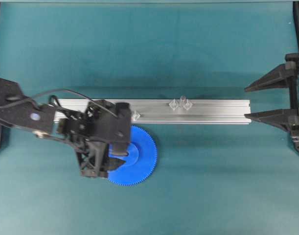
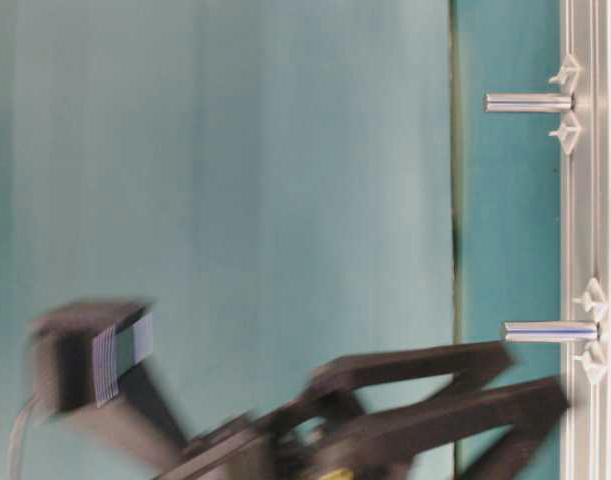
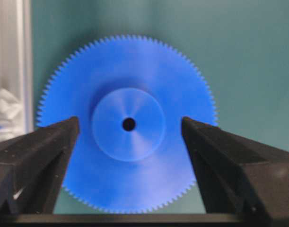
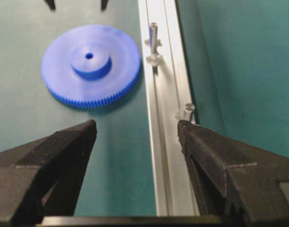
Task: Insert the large gear onto the shaft.
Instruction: 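Lower the left gripper over the hub and close on it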
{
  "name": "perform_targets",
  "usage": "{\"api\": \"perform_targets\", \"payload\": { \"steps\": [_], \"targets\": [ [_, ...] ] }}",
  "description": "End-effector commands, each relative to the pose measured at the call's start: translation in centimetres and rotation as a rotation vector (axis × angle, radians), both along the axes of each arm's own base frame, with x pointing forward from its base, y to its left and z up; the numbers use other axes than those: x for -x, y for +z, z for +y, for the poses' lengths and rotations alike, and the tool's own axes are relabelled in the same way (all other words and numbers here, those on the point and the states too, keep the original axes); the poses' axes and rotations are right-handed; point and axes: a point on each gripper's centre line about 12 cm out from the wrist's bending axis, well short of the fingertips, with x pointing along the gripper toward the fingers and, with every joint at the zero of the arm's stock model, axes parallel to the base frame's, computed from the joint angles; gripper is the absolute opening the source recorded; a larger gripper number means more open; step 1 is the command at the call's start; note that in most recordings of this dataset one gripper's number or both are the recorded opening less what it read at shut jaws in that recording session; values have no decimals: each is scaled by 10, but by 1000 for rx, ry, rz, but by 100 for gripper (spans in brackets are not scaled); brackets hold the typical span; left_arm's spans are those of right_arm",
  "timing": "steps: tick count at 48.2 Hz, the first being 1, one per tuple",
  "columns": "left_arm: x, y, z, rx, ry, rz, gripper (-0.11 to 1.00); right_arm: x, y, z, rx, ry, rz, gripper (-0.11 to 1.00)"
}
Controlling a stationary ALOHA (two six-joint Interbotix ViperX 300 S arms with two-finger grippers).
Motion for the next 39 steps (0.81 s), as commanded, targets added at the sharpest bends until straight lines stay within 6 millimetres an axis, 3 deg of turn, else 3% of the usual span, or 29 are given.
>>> {"api": "perform_targets", "payload": {
  "steps": [1,14,39],
  "targets": [
    [-11,2,-4,-4,-10,13,91,1,2,0,-4,-4,-9,79],
    [-23,-23,-6,-24,-11,141,93,5,-1,0,-3,-4,-12,79],
    [-29,-46,-7,-38,-11,230,93,14,-2,1,-8,1,-6,79]
  ]
}}
